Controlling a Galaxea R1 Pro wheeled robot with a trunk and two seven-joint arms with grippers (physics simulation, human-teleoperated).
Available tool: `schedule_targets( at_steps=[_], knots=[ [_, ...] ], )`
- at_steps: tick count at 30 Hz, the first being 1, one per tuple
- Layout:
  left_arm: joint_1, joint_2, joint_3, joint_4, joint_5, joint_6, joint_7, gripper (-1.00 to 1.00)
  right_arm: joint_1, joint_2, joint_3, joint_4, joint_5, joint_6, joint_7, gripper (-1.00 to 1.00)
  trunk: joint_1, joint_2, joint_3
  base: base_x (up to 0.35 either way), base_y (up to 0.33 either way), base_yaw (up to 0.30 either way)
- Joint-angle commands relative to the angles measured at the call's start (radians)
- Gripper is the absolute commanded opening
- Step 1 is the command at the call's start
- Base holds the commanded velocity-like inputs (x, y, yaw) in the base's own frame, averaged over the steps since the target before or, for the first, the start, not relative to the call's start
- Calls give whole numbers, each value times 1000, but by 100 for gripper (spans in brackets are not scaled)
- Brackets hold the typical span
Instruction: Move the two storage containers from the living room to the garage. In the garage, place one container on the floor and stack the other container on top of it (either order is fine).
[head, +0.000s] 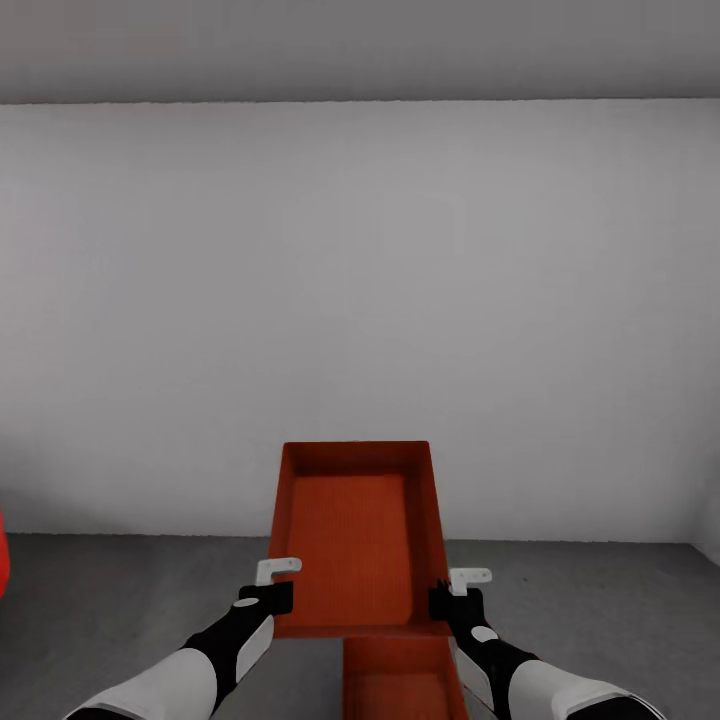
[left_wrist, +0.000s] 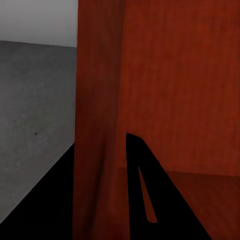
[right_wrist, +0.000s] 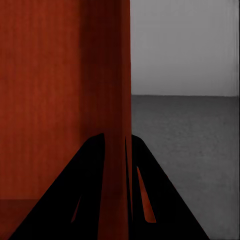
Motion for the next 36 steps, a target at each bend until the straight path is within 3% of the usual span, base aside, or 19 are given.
schedule_targets(
  at_steps=[1,19,36],
  knots=[
    [0,18,17,-5,-10,-18,13,-100,0,-12,-53,4,-33,-6,-1,-100,0,0,0,0,0,-282],
    [0,18,17,-6,-10,-18,13,-100,0,-12,-53,4,-33,-6,-1,-100,0,0,0,0,0,-276],
    [0,17,17,-6,-10,-18,13,-100,0,-13,-52,4,-33,-4,0,-100,0,0,0,0,0,-25]
  ],
)
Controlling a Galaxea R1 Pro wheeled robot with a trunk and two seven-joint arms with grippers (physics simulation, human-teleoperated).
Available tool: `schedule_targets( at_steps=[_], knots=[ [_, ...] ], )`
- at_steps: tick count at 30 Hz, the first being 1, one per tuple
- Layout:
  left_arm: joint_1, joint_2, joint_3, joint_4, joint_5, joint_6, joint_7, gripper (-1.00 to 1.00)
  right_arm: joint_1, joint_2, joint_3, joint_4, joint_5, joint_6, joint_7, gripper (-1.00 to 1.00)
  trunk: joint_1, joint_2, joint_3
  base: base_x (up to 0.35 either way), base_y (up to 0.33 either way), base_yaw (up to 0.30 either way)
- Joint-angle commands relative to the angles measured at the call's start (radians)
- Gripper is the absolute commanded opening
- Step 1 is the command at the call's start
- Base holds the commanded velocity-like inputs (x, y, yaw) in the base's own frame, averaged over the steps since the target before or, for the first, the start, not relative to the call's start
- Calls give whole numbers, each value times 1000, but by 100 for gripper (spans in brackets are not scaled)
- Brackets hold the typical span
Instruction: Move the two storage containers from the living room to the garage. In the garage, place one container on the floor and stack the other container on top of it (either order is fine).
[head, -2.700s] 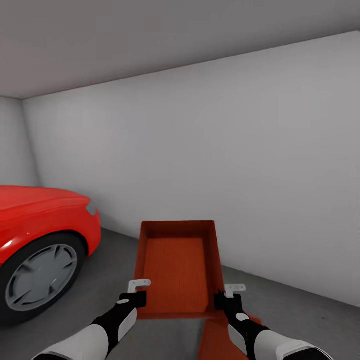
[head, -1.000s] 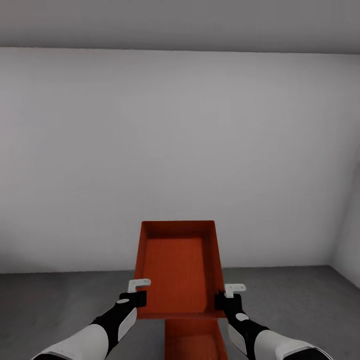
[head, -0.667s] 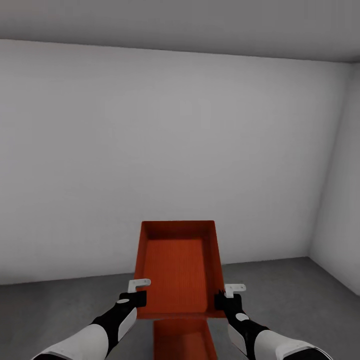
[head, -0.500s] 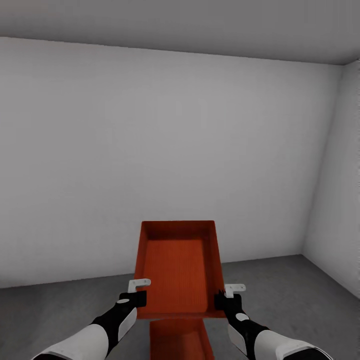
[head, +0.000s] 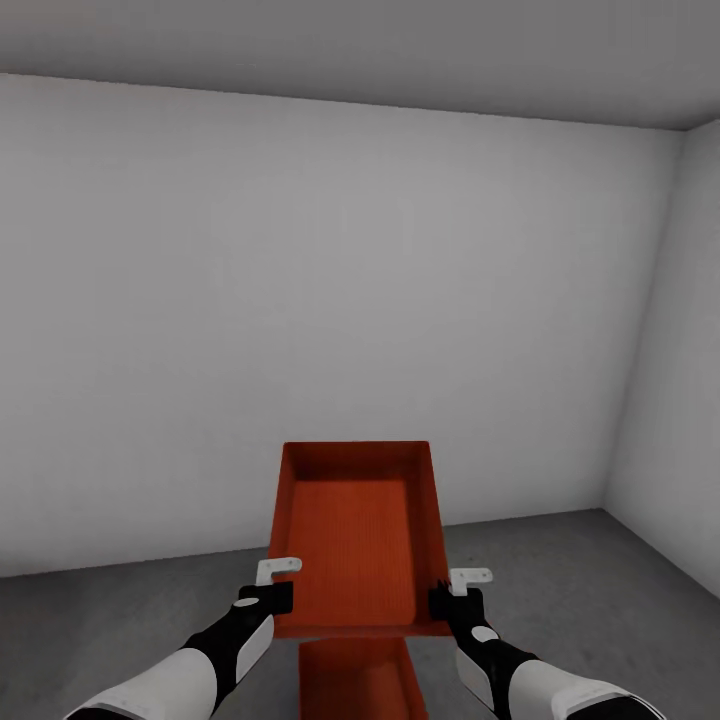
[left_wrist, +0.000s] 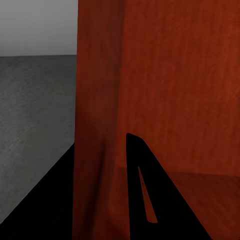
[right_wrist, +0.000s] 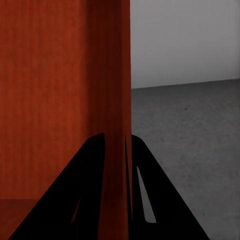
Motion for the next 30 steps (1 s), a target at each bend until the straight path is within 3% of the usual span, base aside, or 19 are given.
schedule_targets(
  at_steps=[1,13,30],
  knots=[
    [0,17,16,-5,-9,-21,12,-100,0,-12,-54,3,-30,-7,-1,-100,0,0,0,0,0,0],
    [0,16,15,-5,-9,-21,12,-100,0,-12,-54,3,-30,-8,-1,-100,0,0,-2,0,0,0],
    [0,16,14,-5,-9,-21,12,-100,0,-13,-54,3,-31,-6,-1,-100,0,0,-27,0,0,0]
  ],
)
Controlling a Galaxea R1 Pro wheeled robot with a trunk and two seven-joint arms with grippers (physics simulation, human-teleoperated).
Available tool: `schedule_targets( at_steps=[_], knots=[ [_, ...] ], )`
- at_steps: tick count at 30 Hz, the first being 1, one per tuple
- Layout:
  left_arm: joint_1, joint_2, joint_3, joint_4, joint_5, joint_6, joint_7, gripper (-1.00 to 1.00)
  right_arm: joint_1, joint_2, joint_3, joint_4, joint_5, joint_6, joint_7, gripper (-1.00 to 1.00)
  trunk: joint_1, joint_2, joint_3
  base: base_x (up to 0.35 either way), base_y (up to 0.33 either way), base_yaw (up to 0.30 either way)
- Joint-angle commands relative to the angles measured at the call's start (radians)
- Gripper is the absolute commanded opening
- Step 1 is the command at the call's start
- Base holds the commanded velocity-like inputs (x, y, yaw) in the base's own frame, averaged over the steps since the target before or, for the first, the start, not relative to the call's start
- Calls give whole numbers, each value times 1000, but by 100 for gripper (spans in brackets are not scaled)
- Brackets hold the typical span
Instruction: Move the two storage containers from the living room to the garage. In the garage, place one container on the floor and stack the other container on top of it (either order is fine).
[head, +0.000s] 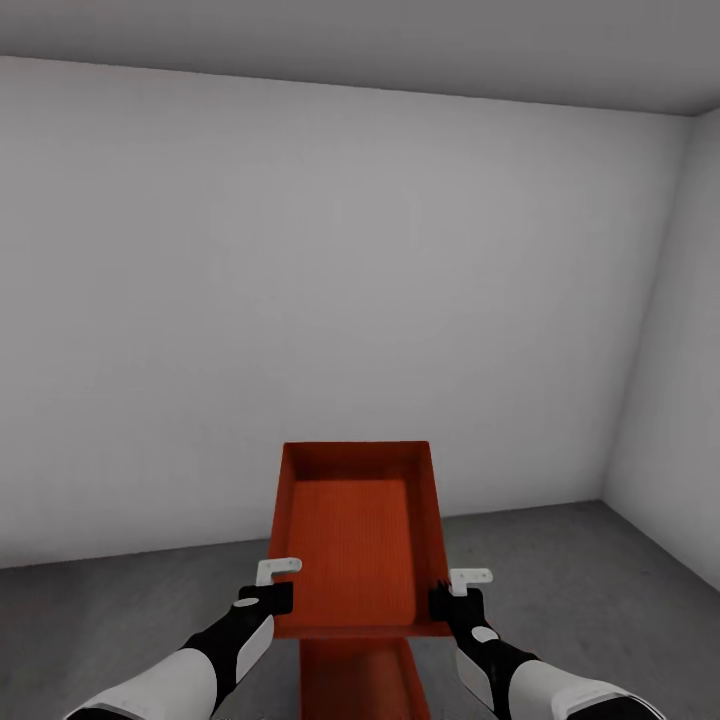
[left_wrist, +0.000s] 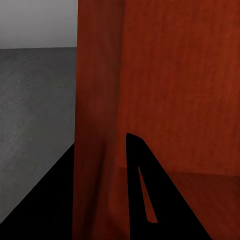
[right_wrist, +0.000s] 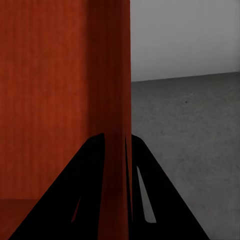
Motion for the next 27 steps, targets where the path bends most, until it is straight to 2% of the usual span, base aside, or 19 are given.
schedule_targets(
  at_steps=[1,27],
  knots=[
    [-1,16,15,-5,-9,-20,12,-100,-1,-13,-55,3,-30,-6,-1,-100,0,-2,-3,0,0,0],
    [-1,16,15,-5,-9,-20,12,-100,-1,-13,-55,3,-30,-6,-1,-100,0,-2,-45,0,0,0]
  ],
)
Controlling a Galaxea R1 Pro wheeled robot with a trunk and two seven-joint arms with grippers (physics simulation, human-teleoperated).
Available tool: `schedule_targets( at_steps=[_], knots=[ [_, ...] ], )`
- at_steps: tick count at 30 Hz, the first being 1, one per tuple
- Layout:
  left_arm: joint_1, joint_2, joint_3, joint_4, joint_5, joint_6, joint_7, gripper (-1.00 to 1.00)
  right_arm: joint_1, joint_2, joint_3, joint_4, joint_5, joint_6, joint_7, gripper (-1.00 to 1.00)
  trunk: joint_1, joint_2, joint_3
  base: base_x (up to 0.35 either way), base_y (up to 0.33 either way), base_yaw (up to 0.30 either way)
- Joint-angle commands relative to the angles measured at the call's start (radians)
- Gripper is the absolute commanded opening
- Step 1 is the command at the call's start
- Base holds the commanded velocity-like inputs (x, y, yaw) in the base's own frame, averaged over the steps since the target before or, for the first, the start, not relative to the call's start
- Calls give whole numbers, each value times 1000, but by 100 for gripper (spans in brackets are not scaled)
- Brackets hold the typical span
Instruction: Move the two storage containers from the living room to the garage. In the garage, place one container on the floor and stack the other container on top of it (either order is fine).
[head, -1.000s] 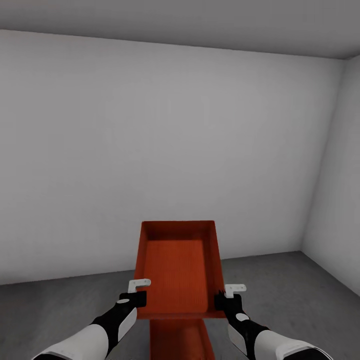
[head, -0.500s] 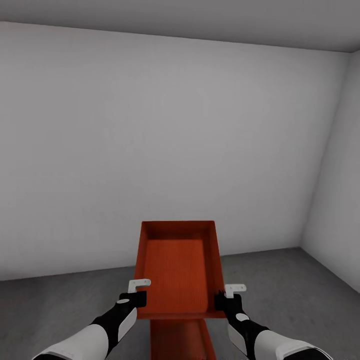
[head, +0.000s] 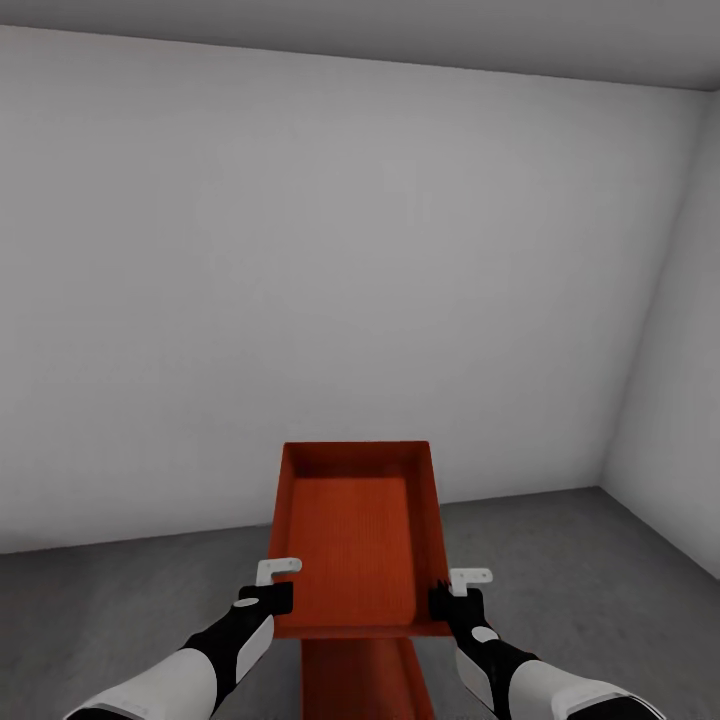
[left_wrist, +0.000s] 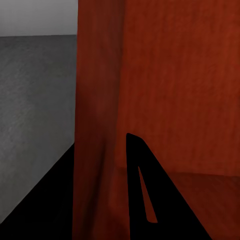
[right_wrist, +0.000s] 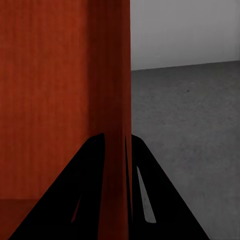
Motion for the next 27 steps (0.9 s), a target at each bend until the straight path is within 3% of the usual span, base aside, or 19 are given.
schedule_targets(
  at_steps=[1,27],
  knots=[
    [-1,16,15,-5,-9,-20,12,-100,-1,-13,-55,3,-30,-6,-1,-100,0,-2,-3,0,0,0],
    [-1,16,15,-5,-9,-20,12,-100,-1,-13,-55,3,-30,-6,-1,-100,0,-2,-45,0,0,0]
  ],
)
